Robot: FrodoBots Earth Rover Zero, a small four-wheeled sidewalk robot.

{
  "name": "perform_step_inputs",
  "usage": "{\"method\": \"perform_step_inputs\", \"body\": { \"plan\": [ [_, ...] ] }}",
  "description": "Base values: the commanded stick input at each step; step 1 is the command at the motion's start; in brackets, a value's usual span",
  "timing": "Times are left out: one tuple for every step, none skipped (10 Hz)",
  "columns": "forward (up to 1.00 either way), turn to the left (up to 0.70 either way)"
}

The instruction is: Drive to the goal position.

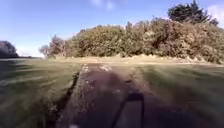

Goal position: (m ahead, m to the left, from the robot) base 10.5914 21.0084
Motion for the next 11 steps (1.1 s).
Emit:
{"method": "perform_step_inputs", "body": {
  "plan": [
    [0.85, 0.13],
    [0.85, 0.16],
    [0.85, 0.19],
    [0.85, 0.23],
    [0.85, 0.24],
    [0.85, 0.25],
    [0.85, 0.26],
    [0.85, 0.30],
    [0.85, 0.31],
    [0.85, 0.00],
    [0.85, 0.00]
  ]
}}
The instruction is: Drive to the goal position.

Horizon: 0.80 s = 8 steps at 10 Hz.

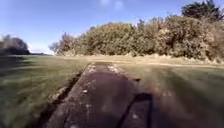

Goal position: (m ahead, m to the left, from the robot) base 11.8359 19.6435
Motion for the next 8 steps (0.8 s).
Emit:
{"method": "perform_step_inputs", "body": {
  "plan": [
    [0.85, 0.00],
    [0.85, 0.00],
    [0.85, 0.00],
    [0.85, 0.00],
    [0.85, 0.00],
    [0.85, 0.00],
    [0.85, 0.00],
    [0.85, 0.00]
  ]
}}
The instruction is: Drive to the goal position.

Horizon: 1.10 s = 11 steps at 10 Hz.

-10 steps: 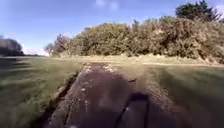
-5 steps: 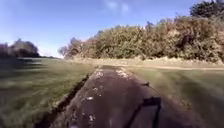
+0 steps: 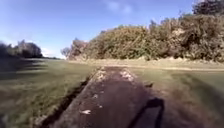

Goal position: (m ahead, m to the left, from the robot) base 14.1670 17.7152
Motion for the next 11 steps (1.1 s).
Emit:
{"method": "perform_step_inputs", "body": {
  "plan": [
    [0.85, 0.00],
    [0.85, 0.00],
    [0.85, 0.00],
    [0.85, 0.00],
    [0.85, 0.34],
    [0.85, 0.34],
    [0.85, 0.00],
    [0.85, 0.00],
    [0.85, 0.00],
    [0.85, 0.00],
    [0.85, 0.00]
  ]
}}
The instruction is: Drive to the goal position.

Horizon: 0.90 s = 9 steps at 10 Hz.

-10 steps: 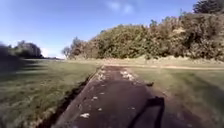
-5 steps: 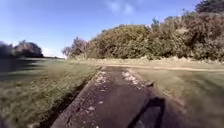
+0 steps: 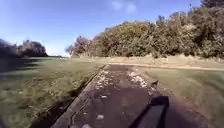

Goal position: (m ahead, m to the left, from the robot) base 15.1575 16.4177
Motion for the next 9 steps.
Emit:
{"method": "perform_step_inputs", "body": {
  "plan": [
    [0.85, 0.00],
    [0.85, 0.00],
    [0.85, 0.00],
    [0.85, 0.00],
    [0.85, 0.00],
    [0.85, 0.00],
    [0.85, 0.00],
    [0.85, 0.00],
    [0.85, -0.02]
  ]
}}
